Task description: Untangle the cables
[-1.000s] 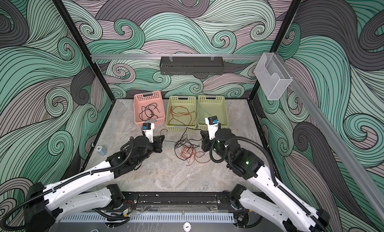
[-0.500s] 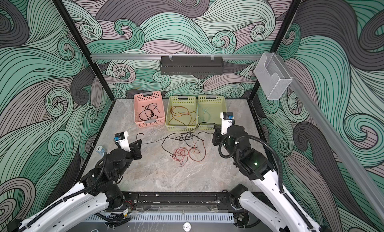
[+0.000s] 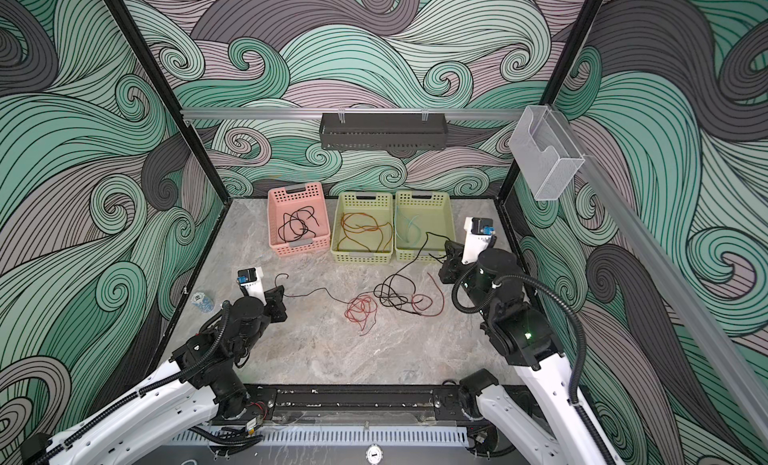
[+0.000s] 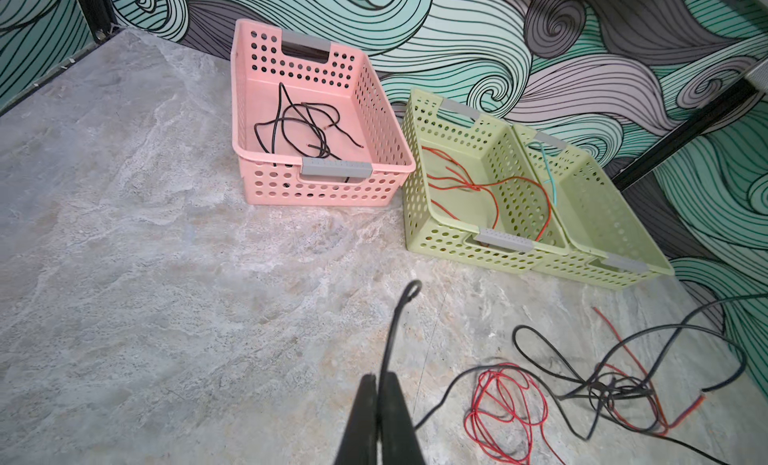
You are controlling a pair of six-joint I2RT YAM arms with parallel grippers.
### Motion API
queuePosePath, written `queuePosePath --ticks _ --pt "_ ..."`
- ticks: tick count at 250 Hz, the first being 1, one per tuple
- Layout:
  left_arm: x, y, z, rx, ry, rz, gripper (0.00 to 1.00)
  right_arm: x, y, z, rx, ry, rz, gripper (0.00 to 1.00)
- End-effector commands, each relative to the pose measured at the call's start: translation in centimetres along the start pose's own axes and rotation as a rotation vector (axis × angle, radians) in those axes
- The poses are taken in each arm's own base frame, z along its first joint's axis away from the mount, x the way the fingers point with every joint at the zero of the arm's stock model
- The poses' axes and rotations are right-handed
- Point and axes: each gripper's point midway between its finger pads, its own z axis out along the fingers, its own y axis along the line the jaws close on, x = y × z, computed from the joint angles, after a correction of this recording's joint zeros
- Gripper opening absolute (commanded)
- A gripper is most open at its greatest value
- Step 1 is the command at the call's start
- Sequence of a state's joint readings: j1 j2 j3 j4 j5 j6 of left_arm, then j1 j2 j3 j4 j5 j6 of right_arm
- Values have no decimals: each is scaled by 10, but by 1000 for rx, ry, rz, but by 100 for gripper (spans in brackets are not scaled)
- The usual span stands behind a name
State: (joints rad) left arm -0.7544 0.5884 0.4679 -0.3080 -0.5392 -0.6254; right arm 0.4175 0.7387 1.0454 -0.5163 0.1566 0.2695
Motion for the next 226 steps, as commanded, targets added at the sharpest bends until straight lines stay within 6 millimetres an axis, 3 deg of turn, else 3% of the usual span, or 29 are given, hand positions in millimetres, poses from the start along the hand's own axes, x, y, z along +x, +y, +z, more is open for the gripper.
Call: queuePosePath --ticks 1,61,105,123,158,187,226 --pt "-14 5 -4 -37 -25 -1 0 -30 4 -12 -10 -82 13 0" --pt "-6 9 1 -36 -9 -24 0 -85 25 -20 -90 -205 39 0" --pt "16 31 16 -127 42 -59 0 -165 47 -44 -149 -368 38 0" --pt "22 38 19 -149 56 -88 0 -208 56 -63 -176 -469 41 0" --pt "29 42 24 -157 73 -116 0 -267 73 -90 -256 -612 77 0" --pt "36 42 28 -159 94 -127 0 -291 87 -89 -310 -638 100 0" --pt "40 37 29 -143 131 -135 0 -295 100 -74 -368 -612 118 0"
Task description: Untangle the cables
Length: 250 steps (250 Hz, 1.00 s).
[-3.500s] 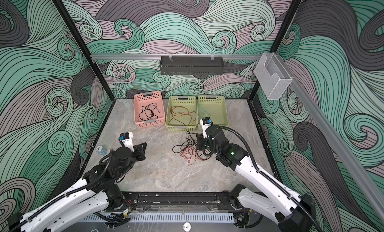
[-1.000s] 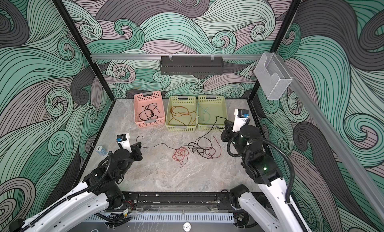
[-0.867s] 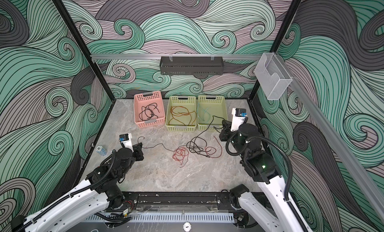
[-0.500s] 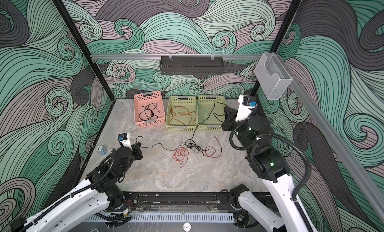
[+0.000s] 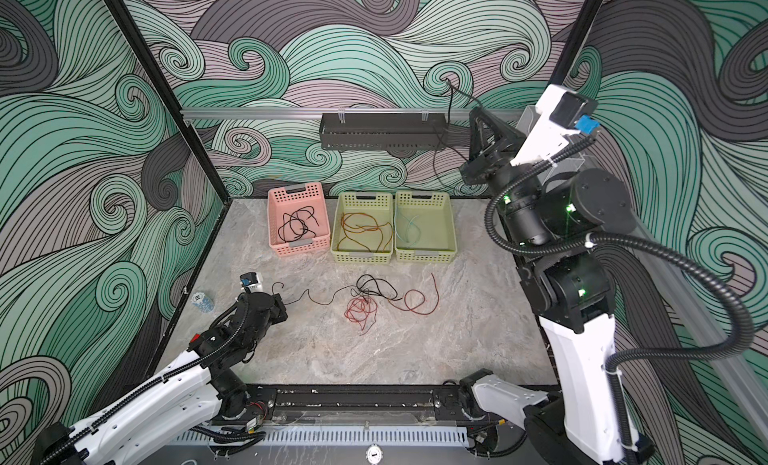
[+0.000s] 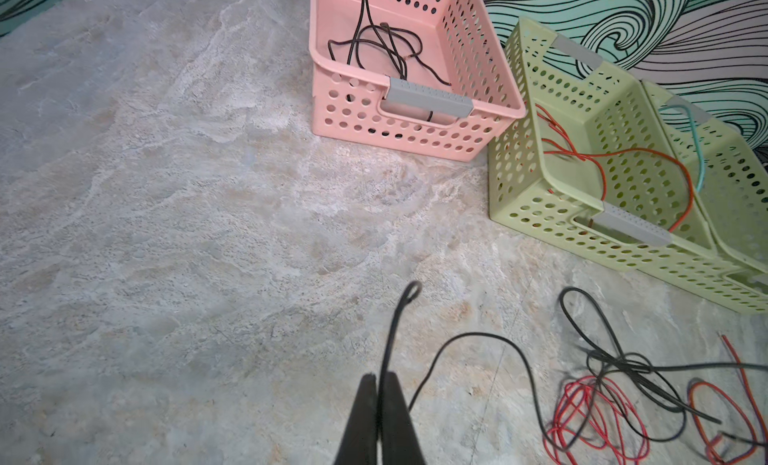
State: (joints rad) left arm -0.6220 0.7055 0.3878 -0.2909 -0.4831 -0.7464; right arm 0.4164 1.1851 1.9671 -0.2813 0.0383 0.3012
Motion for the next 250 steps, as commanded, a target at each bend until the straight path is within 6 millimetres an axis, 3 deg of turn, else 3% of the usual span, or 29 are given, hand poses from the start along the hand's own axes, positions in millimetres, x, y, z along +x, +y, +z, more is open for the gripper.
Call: queuePosePath --ticks 1,27,72,92,148,153,205,250 --pt "-1 -6 -1 21 20 -34 0 13 6 16 -48 32 43 0" --pt "-2 -7 -3 29 29 -23 0 19 11 21 -81 48 59 0" --pt "-16 -14 -20 70 21 -9 55 60 22 36 -163 178 104 0" --pt "-24 -19 -30 107 10 2 72 78 24 39 -184 217 121 0" --pt "-46 -25 -61 130 23 31 92 127 37 49 -233 311 141 0" --pt "-47 -25 -63 132 28 37 98 132 39 50 -240 321 141 0" --pt "-56 -19 -86 131 35 73 99 187 71 66 -318 444 130 0" --pt "-62 15 -101 34 -37 32 99 235 92 93 -357 521 124 0"
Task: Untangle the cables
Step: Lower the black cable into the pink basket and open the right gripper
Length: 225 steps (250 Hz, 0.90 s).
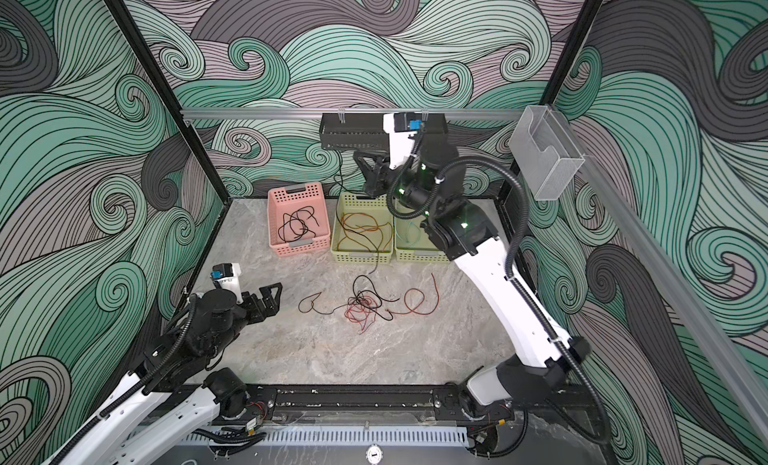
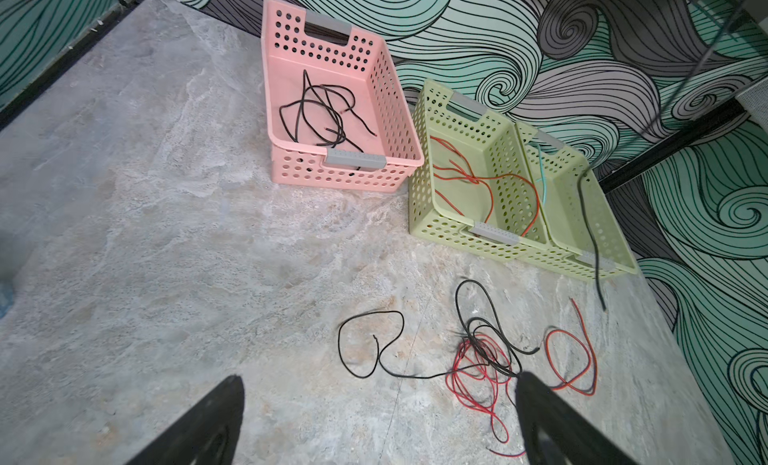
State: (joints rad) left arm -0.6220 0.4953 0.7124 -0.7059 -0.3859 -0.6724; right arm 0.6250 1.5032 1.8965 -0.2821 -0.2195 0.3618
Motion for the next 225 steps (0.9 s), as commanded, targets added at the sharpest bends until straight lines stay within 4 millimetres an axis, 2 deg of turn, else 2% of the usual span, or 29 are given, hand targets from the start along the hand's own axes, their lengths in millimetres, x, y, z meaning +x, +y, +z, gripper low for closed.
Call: queuePosePath --ticks 1,48,110,133,178,204,225 --pt "1 32 -17 -112 -16 11 99 5 7 25 -40 16 -25 0" --pt "11 44 -26 -98 -32 0 97 23 -4 77 -17 64 -46 0" --pt "8 43 -30 -69 -71 -6 96 16 -17 131 11 0 -56 0" --pt "5 45 -33 -67 -86 -8 96 33 -31 157 32 9 -43 0" --pt "3 47 -38 -43 -129 -31 96 78 -59 207 52 4 -27 0" --pt "-1 49 -42 -38 -162 -42 96 125 -75 230 79 70 -9 0" --pt "-2 50 -44 -29 -181 -52 96 171 -77 241 85 166 -37 0"
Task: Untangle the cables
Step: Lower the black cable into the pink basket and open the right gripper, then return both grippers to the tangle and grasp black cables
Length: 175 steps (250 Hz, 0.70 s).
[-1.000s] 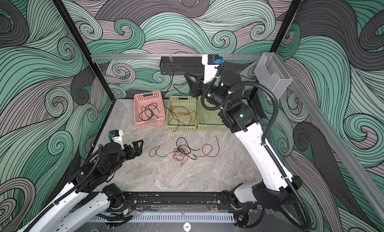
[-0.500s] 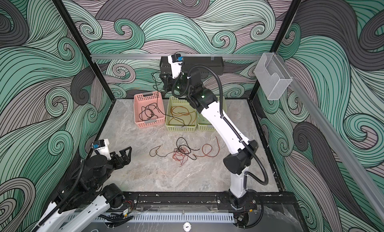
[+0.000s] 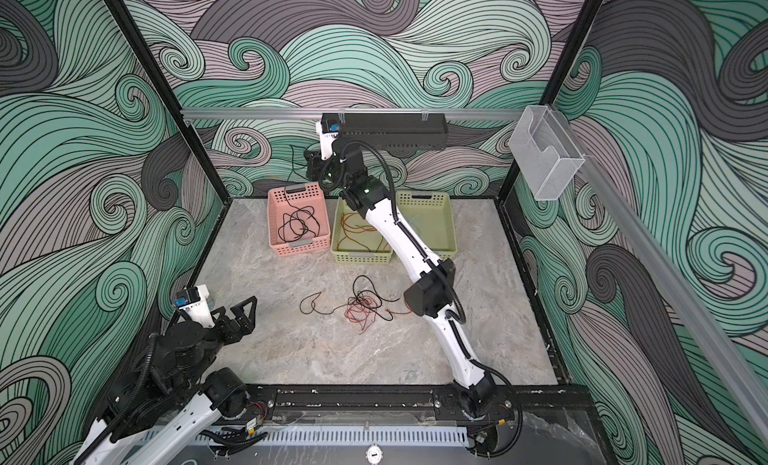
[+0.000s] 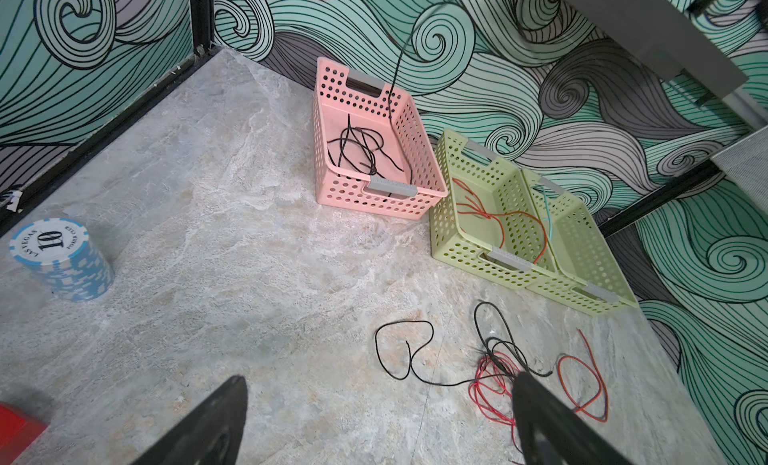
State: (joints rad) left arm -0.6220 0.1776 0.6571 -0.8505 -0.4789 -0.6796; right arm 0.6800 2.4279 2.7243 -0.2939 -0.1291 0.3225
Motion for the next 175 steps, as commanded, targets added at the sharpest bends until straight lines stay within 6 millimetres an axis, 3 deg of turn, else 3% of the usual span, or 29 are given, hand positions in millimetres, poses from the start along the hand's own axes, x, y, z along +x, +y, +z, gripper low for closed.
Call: queuePosePath --ticks 1,28,44,59,99,144,159,175 --pt "-4 7 -2 -21 -40 6 96 47 2 20 16 82 -20 0" --pt "-3 5 -1 -6 -39 6 96 95 3 28 34 201 -73 6" --pt "-2 5 0 -10 -32 11 96 109 3 27 39 246 -87 25" --pt "-1 4 1 -11 -23 17 97 111 -1 22 66 268 -97 40" --pt "3 -1 6 -6 8 35 97 95 -1 -1 114 289 -135 46" --pt "10 -11 12 25 53 63 96 72 15 -53 109 314 -161 46" --pt "14 -16 15 40 80 71 96 76 18 -79 107 333 -171 46" --pt "20 -22 18 57 114 75 95 94 14 -111 119 356 -175 46"
